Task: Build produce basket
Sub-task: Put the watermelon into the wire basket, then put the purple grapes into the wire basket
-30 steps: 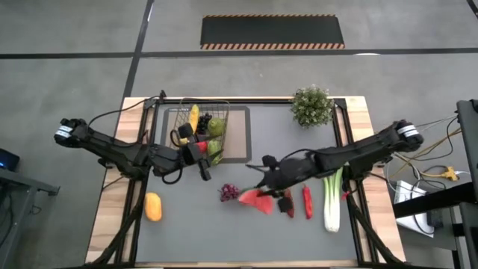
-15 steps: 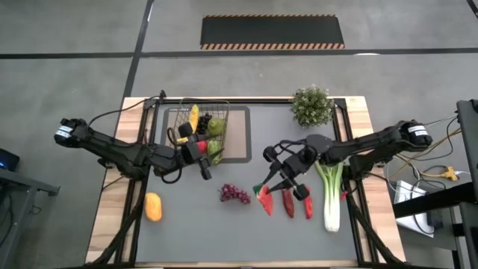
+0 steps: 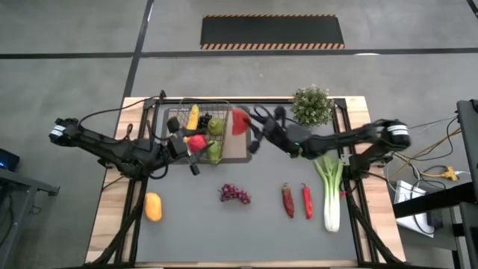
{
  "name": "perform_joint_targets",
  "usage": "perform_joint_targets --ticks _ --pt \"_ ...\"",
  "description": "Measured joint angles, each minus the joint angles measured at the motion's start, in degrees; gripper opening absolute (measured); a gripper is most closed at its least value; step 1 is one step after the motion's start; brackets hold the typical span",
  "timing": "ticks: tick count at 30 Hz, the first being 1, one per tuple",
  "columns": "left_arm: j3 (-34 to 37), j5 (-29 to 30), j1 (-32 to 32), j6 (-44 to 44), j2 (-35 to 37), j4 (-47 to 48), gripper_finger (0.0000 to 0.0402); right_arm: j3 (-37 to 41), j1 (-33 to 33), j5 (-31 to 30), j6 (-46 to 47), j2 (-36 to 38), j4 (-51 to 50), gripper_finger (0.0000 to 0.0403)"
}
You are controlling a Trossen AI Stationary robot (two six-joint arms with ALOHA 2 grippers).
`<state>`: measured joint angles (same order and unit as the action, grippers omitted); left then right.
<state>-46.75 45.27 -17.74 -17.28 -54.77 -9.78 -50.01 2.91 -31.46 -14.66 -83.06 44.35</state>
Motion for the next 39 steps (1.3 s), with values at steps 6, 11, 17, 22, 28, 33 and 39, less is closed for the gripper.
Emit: perform_joint_targets --ticks 6,11,17,22,28,33,39 --pt "2.1 0.0 0.0 -0.1 1.5 -1.7 0.0201 -11.8 7.0 -0.2 -0.4 -12.4 -0.1 0.0073" --pt "2.1 0.0 0.0 -1.2 2.8 -1.8 0.0201 -21.6 10.4 -0.1 -1.9 -21.8 -2.5 0.0073" --pt "2.1 0.0 0.0 -3.0 4.3 -1.7 0.0201 -30.2 12.0 -0.3 -2.1 -29.1 -11.0 0.0081" --pt "2.1 0.0 0.0 -4.3 4.6 -1.8 0.0201 -34.6 12.1 0.0 -1.9 -31.7 -17.6 0.012" --pt "2.1 0.0 0.0 -4.5 4.3 -1.8 0.0201 -35.6 12.1 -0.1 -0.9 -32.1 -20.8 0.0185" --pt "2.1 0.0 0.0 -4.4 3.5 -1.8 0.0201 -35.6 12.1 -0.1 -0.5 -30.0 -24.9 0.0227" --pt "2.1 -0.1 0.0 -4.0 1.1 -1.7 0.0201 -35.3 10.4 0.0 -0.3 -22.0 -38.7 0.0253"
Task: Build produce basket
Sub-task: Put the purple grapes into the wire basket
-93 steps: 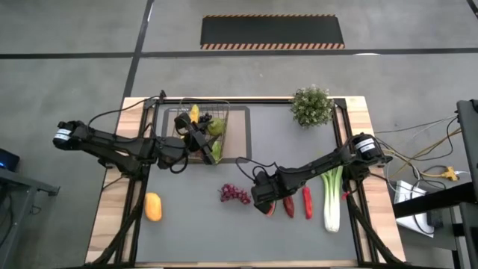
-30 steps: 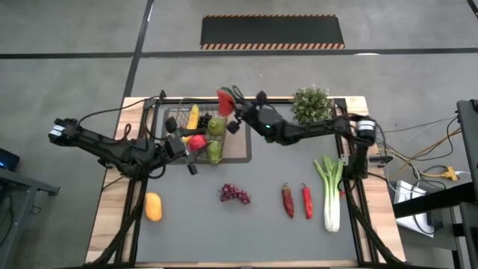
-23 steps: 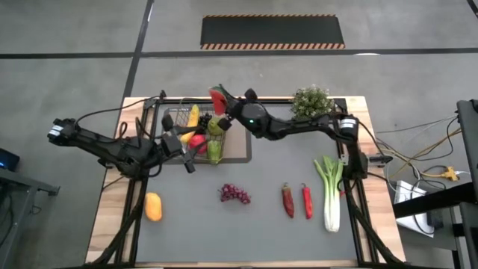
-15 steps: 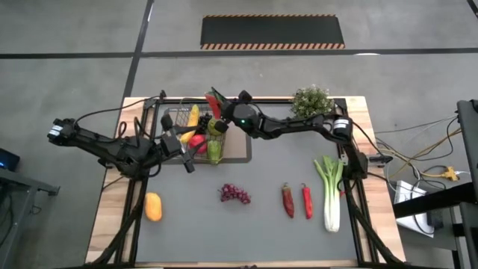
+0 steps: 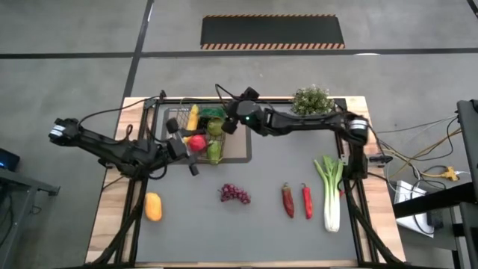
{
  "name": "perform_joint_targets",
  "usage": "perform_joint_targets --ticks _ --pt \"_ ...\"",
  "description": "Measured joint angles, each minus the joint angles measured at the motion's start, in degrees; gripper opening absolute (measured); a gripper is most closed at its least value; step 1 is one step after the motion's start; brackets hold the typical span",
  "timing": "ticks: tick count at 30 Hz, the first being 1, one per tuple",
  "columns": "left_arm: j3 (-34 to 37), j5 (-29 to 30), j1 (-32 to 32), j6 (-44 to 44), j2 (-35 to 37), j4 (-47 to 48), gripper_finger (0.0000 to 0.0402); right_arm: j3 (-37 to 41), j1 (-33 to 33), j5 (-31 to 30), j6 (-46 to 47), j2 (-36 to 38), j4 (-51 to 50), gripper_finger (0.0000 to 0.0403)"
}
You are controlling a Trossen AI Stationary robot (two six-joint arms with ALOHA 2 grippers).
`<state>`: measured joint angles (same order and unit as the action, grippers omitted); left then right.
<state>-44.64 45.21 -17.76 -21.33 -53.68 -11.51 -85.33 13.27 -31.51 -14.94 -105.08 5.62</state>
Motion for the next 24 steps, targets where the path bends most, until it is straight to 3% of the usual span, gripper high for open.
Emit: perform_joint_targets --ticks 5,10,15,24 --pt "-0.1 0.0 0.0 2.5 -3.2 0.0 0.0201 1.6 -3.4 0.9 0.9 9.1 -15.5 0.0254" --pt "-0.1 -0.2 -0.4 3.2 -6.2 0.1 0.0201 5.1 -7.6 10.7 6.0 18.2 -28.5 0.0243" --pt "-1.0 -0.8 -0.8 9.3 -9.4 0.2 0.0201 13.1 -13.3 18.2 11.3 26.3 -31.3 0.0235" --pt "-7.9 -19.9 -0.8 21.3 -17.6 13.7 0.0201 28.1 -24.2 18.0 16.0 36.3 -24.7 0.0233"
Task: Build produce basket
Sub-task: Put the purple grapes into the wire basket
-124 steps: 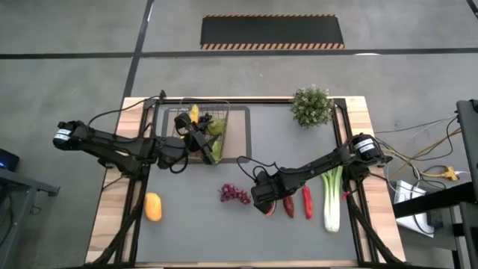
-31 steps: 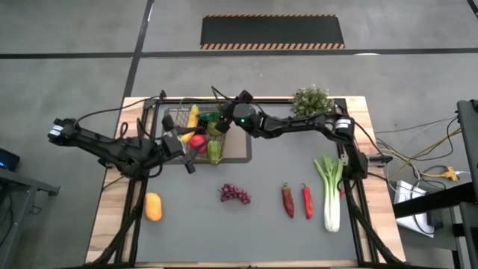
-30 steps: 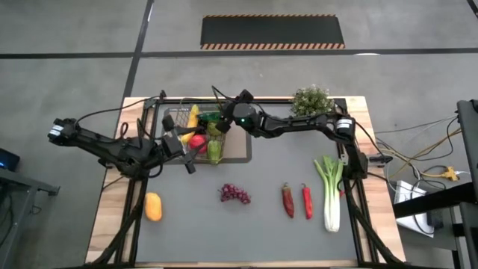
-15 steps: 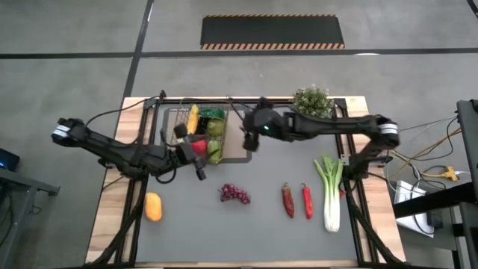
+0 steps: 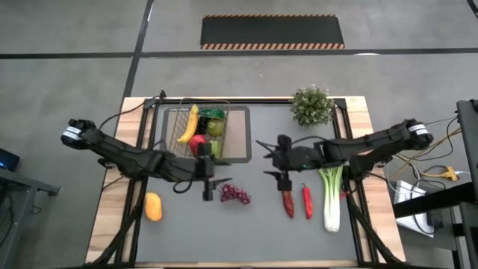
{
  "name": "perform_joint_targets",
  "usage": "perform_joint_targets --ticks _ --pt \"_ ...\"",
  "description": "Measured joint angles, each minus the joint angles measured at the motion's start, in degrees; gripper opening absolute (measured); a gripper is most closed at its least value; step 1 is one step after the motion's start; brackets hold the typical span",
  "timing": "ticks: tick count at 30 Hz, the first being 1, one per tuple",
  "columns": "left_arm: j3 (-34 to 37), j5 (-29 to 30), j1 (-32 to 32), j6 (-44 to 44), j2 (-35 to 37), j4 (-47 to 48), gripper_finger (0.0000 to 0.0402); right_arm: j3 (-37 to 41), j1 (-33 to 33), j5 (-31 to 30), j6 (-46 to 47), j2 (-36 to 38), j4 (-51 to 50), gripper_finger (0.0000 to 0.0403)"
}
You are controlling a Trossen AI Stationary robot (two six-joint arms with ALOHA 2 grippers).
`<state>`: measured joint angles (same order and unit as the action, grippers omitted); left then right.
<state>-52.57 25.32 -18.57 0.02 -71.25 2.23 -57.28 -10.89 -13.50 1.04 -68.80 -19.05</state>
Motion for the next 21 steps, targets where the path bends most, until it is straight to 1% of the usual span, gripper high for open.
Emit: perform_joint_targets --ticks 2,4,9,12,14,21 --pt "-2.5 -0.7 0.0 2.2 -2.8 5.5 0.0204 2.4 -1.8 0.0 0.7 1.3 2.0 0.0233" --pt "-5.0 -0.8 0.0 4.5 -6.0 10.1 0.0214 4.5 -3.2 0.0 1.3 2.4 3.1 0.0233" --pt "-11.0 -0.9 0.1 7.1 -14.4 19.1 0.0265 8.3 -5.7 0.0 2.2 4.1 6.4 0.0233" --pt "-14.1 -1.2 0.1 6.7 -19.1 21.9 0.0294 10.1 -6.5 0.0 2.2 4.7 7.6 0.0233" --pt "-15.7 -1.6 0.1 6.1 -21.7 23.9 0.0303 10.8 -6.8 0.0 2.5 4.7 7.8 0.0233" --pt "-16.9 -3.7 0.2 6.7 -28.8 24.0 0.0301 12.4 -8.3 0.0 3.6 4.8 7.8 0.0233"
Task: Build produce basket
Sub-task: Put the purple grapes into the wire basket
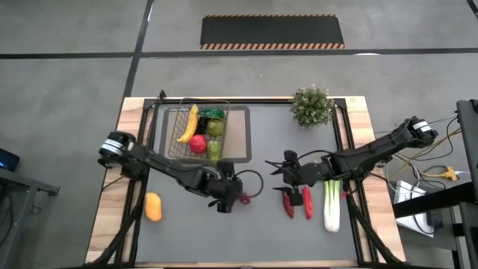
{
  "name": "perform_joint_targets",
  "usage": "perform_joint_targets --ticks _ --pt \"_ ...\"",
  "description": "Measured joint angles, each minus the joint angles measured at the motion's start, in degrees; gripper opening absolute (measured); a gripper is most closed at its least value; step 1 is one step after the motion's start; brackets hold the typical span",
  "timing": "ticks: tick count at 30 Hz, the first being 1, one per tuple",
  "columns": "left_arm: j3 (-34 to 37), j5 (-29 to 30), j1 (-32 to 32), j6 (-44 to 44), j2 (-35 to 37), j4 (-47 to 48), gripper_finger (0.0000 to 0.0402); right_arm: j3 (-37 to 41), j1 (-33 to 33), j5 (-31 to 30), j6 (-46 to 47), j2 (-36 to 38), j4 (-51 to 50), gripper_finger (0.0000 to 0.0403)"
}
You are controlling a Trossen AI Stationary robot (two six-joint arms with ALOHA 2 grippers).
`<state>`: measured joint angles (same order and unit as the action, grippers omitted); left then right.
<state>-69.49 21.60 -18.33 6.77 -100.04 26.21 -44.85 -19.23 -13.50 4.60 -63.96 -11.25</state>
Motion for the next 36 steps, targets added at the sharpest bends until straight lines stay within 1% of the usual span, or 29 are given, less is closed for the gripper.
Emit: perform_joint_targets --ticks 4,9,12,15,21,25,28,31,36 --pt "0.0 -3.1 0.0 1.6 -2.6 -0.7 0.0299 0.3 -1.3 0.0 0.0 0.0 0.0 0.0233" --pt "0.1 -4.6 0.1 4.1 -5.3 -0.3 0.0297 0.3 -2.5 0.0 0.0 0.0 0.2 0.0233" --pt "0.1 -5.1 0.1 4.9 -5.5 -0.3 0.0282 0.3 -2.7 0.0 0.0 0.0 0.4 0.0233" --pt "0.1 -5.1 0.1 5.1 -5.5 -0.5 0.0247 0.3 -2.7 0.0 -0.1 0.0 0.4 0.0233" --pt "0.1 -5.2 0.1 5.1 -5.4 -0.1 0.014 0.3 -2.7 -0.1 -0.1 0.0 0.9 0.0233" --pt "0.1 -6.4 0.1 5.1 -5.3 -0.1 0.0068 0.3 -2.7 -0.1 -0.1 0.0 0.9 0.0233" --pt "0.1 -6.4 0.2 5.1 -5.2 -0.1 0.0026 0.3 -2.7 -0.1 -0.1 0.0 0.9 0.0233" --pt "0.1 -6.6 0.2 4.9 -5.0 0.1 0.0007 0.3 -2.7 -0.1 -0.1 0.0 0.9 0.0233" --pt "0.1 -6.8 0.2 4.9 -3.5 0.6 0.0007 0.3 -2.7 -0.1 -0.1 0.0 0.9 0.0233"
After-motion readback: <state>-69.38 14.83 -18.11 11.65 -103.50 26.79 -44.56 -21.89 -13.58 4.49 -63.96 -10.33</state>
